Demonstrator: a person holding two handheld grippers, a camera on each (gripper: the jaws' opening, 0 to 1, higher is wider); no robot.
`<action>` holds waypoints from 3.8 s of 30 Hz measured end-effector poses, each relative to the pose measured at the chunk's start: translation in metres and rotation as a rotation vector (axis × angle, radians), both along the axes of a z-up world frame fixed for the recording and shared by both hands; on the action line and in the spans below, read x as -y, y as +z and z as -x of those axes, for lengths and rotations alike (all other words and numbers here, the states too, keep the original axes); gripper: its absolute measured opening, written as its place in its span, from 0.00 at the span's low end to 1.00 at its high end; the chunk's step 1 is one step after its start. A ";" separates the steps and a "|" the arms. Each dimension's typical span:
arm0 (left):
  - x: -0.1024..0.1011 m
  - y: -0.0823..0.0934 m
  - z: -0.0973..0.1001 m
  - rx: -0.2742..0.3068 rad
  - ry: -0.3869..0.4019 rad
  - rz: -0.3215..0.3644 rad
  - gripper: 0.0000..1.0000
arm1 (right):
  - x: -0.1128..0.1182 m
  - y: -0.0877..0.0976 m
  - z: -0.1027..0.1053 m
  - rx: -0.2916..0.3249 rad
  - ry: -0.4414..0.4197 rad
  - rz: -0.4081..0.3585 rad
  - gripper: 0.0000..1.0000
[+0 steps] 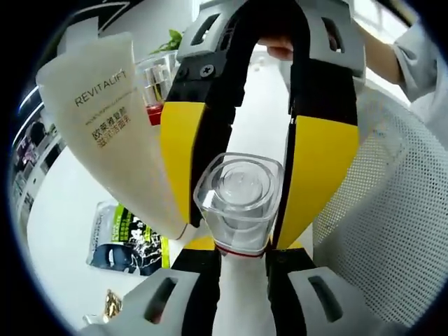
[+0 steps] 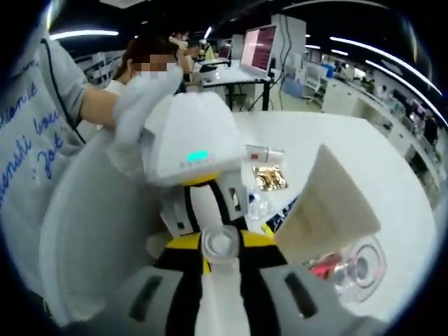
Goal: Arrange the skincare products in the storage area until every visible bottle or jar stands upright without overlapping.
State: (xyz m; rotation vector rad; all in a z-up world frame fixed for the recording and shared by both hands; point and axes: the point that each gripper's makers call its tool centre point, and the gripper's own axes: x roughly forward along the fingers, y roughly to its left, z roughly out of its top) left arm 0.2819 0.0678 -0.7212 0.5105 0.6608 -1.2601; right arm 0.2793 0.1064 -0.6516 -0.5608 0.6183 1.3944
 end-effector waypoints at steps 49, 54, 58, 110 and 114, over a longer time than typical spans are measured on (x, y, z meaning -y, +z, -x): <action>-0.028 0.001 -0.003 0.000 0.057 -0.078 0.19 | 0.025 -0.051 0.005 -0.089 -0.172 0.097 0.19; -0.025 0.002 -0.002 -0.005 0.057 -0.068 0.16 | 0.026 -0.051 0.002 -0.093 -0.191 0.095 0.18; -0.022 0.001 0.000 -0.011 0.053 -0.065 0.11 | 0.028 -0.051 0.001 -0.099 -0.207 0.092 0.17; 0.016 0.002 -0.026 -0.022 0.175 -0.020 0.10 | 0.068 -0.063 -0.027 -0.134 -0.476 0.051 0.12; 0.018 0.002 -0.027 -0.021 0.190 -0.011 0.09 | 0.071 -0.066 -0.029 -0.129 -0.491 0.059 0.11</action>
